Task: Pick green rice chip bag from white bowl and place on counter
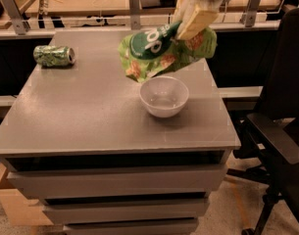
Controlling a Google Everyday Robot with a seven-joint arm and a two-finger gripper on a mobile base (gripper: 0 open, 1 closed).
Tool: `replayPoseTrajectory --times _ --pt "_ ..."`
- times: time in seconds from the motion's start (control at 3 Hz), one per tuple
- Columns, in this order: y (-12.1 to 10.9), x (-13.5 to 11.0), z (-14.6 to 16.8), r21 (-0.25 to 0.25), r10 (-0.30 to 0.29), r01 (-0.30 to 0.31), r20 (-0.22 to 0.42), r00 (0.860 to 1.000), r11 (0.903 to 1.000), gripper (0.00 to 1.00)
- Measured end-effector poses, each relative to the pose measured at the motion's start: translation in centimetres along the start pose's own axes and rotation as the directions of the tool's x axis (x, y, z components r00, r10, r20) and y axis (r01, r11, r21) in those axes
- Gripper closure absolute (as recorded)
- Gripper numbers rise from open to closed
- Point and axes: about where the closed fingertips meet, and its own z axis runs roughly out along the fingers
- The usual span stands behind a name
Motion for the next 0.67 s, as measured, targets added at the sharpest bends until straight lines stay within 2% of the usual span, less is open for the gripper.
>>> replayPoseTrajectory --times 0.33,0.67 --pt "-1.17 -0.67 -1.4 0.054 -0.009 0.008 0.017 1.0 0.9985 1.0" --pt "-1.44 -0.82 -1.29 0.063 -0.01 0.009 0.021 1.0 0.998 1.0"
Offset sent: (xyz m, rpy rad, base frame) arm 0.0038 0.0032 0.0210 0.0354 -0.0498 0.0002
